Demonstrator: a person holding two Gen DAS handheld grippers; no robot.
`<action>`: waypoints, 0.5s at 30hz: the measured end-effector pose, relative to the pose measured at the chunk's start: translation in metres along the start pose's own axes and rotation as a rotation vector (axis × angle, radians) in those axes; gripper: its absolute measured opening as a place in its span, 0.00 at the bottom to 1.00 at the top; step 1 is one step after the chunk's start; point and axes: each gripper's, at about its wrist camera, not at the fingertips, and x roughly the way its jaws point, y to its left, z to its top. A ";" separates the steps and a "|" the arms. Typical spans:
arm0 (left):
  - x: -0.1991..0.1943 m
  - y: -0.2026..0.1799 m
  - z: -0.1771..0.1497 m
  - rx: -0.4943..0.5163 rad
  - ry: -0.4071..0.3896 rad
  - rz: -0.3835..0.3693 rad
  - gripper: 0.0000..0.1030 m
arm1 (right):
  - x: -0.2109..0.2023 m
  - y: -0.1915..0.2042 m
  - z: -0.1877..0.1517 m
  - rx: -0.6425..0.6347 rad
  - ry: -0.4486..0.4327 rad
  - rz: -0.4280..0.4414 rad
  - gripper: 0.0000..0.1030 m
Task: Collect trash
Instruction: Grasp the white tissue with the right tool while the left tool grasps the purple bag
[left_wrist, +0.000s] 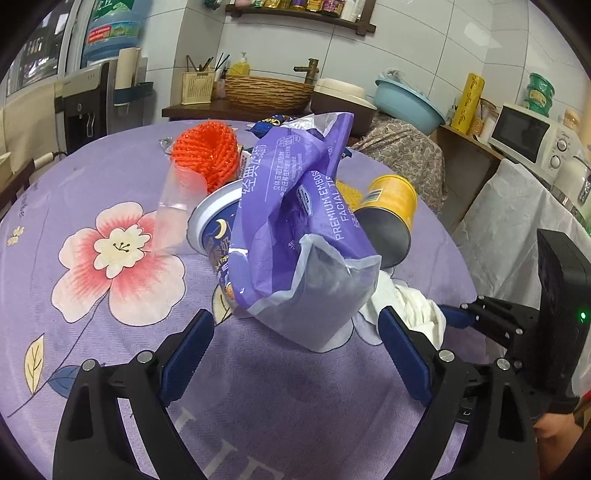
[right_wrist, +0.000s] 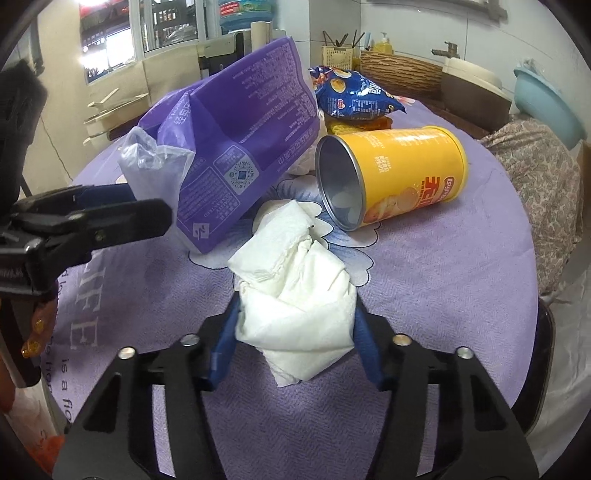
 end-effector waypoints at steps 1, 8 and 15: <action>0.001 -0.001 0.001 0.000 0.000 0.001 0.86 | 0.000 0.000 0.000 0.000 0.000 0.000 0.37; 0.009 -0.003 0.008 -0.044 0.009 -0.010 0.86 | -0.017 -0.005 -0.007 0.023 -0.060 0.007 0.25; 0.021 0.001 0.007 -0.092 0.035 -0.033 0.79 | -0.032 -0.008 -0.018 0.053 -0.073 0.019 0.25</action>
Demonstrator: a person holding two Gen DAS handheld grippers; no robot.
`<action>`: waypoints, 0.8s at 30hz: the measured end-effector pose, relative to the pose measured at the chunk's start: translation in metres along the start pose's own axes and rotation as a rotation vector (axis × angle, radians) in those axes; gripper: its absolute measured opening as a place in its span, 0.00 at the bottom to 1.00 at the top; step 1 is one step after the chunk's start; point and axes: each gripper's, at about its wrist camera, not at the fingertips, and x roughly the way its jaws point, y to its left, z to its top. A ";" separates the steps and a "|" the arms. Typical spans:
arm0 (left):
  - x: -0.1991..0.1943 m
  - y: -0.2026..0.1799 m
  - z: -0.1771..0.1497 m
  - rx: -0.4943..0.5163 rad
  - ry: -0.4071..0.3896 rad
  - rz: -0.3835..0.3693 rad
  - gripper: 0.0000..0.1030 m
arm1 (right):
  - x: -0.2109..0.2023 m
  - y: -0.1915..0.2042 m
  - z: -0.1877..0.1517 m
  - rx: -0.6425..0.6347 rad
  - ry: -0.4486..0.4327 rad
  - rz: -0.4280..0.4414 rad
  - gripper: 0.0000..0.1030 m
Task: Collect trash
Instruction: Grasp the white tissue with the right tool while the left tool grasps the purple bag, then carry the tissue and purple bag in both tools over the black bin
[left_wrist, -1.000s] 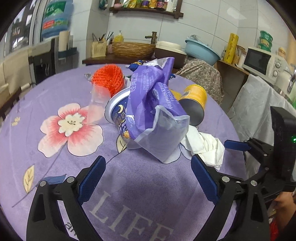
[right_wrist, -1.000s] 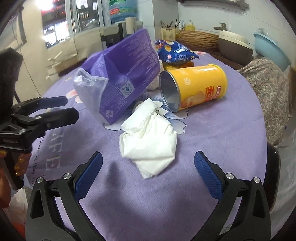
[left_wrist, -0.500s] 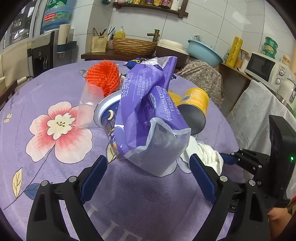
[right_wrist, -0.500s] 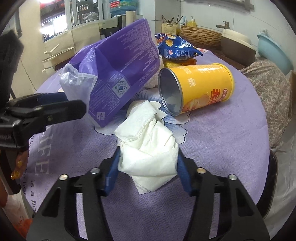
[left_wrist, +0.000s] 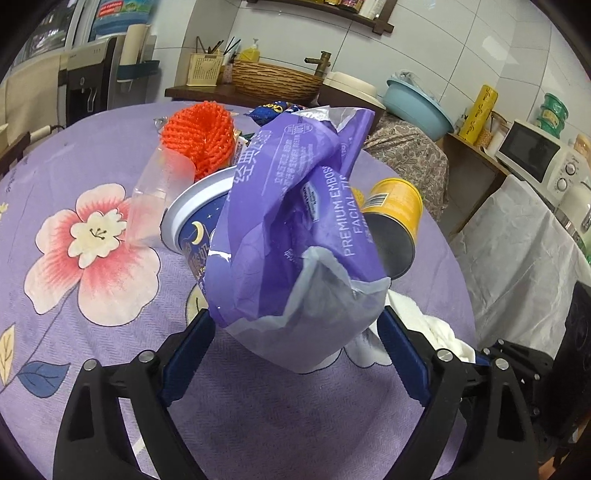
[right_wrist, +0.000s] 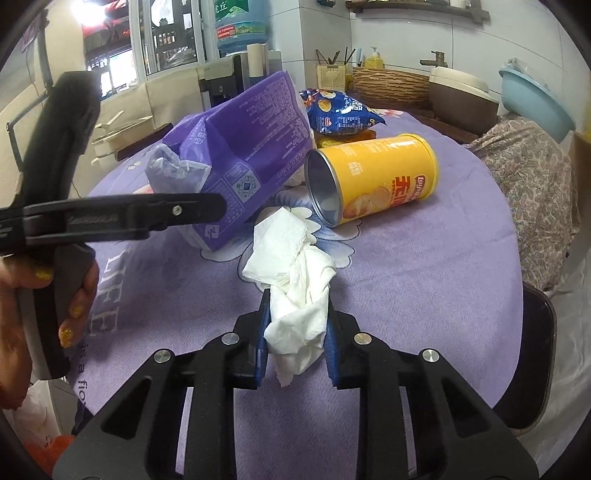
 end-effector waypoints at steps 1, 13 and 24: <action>0.001 0.002 0.000 -0.010 0.004 -0.005 0.75 | -0.001 0.001 -0.001 0.001 0.000 0.000 0.25; -0.003 0.011 -0.005 -0.047 -0.012 -0.014 0.18 | -0.011 0.011 -0.011 -0.054 -0.042 -0.008 0.25; -0.027 0.003 -0.005 0.002 -0.117 -0.018 0.08 | -0.011 0.007 -0.016 -0.022 -0.054 0.006 0.25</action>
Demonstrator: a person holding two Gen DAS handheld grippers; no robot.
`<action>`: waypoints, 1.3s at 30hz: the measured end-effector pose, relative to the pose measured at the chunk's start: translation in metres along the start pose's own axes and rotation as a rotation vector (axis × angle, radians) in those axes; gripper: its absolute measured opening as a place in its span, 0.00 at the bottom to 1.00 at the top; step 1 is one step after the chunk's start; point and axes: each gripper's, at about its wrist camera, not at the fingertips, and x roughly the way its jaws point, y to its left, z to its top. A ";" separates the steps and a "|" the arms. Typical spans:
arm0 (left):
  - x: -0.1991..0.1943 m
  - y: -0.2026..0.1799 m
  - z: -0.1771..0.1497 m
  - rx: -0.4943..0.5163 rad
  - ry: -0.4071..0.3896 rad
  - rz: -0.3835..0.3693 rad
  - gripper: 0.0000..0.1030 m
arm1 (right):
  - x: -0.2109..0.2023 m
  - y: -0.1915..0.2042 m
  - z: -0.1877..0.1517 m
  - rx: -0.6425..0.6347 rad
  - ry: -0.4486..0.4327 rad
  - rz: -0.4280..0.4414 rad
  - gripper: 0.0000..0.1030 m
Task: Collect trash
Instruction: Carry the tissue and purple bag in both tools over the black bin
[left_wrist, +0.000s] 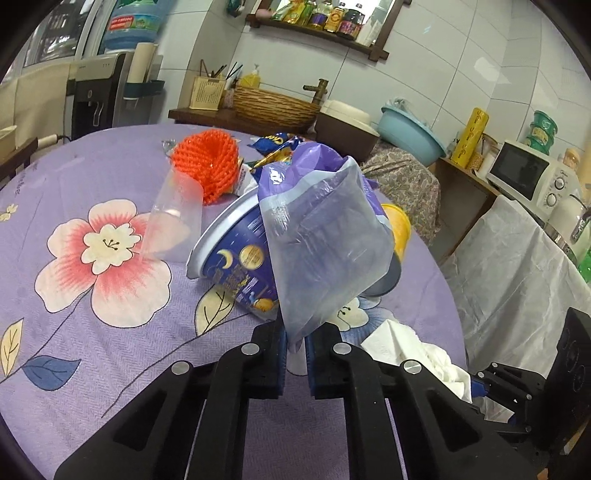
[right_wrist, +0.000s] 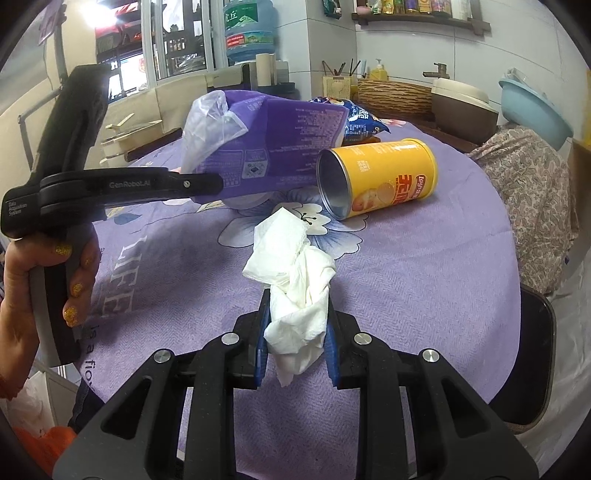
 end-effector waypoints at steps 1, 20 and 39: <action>-0.002 0.000 0.000 -0.002 -0.006 -0.008 0.08 | -0.001 0.000 0.000 0.001 -0.004 0.002 0.25; -0.053 -0.052 0.032 0.174 -0.186 -0.067 0.08 | -0.035 -0.008 0.014 0.053 -0.178 0.017 0.25; 0.080 -0.224 0.008 0.410 0.128 -0.348 0.08 | -0.103 -0.194 -0.055 0.423 -0.148 -0.433 0.25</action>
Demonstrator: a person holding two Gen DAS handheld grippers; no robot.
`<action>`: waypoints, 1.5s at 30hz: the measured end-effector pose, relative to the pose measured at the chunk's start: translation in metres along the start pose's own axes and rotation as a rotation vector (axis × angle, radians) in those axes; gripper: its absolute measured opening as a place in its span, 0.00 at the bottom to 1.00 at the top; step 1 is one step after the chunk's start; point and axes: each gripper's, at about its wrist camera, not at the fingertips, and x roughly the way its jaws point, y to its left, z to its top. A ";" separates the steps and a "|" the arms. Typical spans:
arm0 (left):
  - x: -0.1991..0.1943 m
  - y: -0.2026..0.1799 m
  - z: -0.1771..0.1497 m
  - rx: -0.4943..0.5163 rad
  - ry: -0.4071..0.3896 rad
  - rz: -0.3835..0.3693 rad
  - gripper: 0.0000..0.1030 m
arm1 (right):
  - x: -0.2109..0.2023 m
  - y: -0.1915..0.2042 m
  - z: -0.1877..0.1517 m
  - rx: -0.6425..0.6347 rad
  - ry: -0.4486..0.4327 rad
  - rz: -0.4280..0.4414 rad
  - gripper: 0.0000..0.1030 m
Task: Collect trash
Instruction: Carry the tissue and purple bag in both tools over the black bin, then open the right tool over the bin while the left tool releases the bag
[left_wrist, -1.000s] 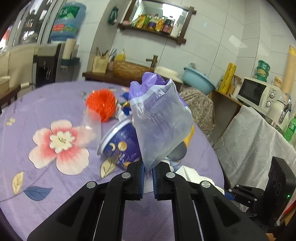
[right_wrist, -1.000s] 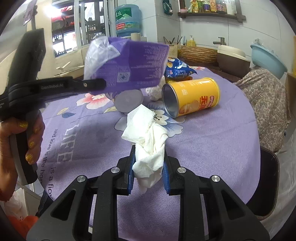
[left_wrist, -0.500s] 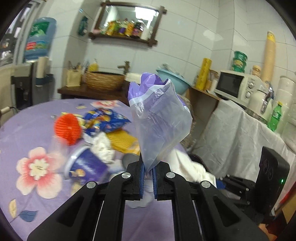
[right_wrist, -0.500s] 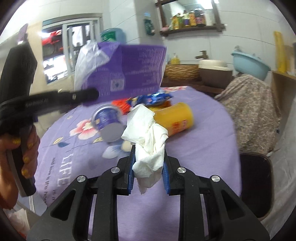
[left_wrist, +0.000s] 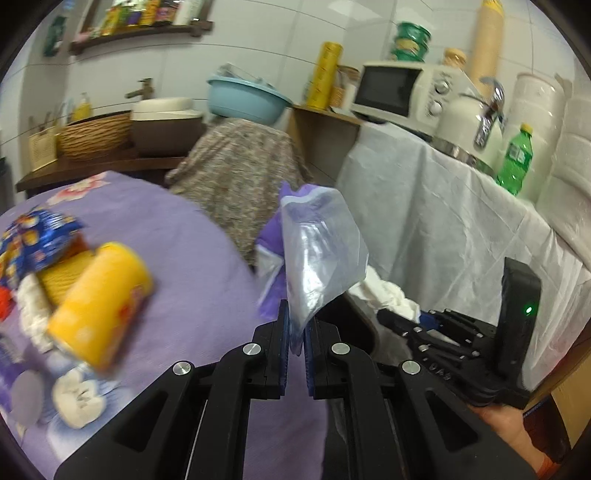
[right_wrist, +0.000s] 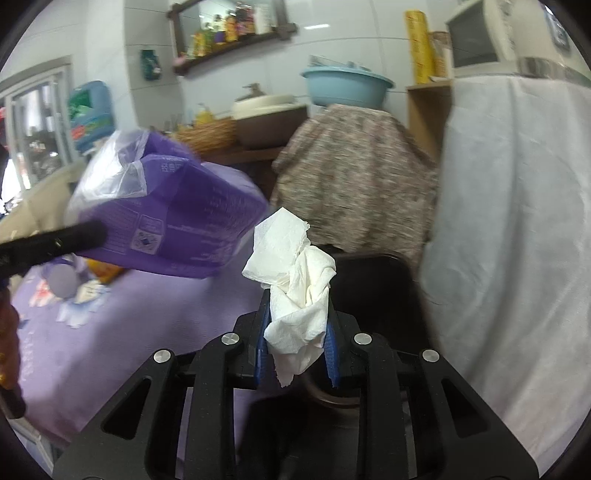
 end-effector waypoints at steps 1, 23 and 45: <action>0.013 -0.009 0.004 0.009 0.018 -0.014 0.07 | 0.003 -0.007 -0.002 0.006 0.004 -0.020 0.25; 0.263 -0.036 -0.012 -0.022 0.488 0.083 0.11 | 0.073 -0.105 -0.059 0.178 0.169 -0.136 0.25; 0.170 -0.046 0.037 0.009 0.218 -0.010 0.78 | 0.159 -0.097 -0.058 0.155 0.309 -0.070 0.25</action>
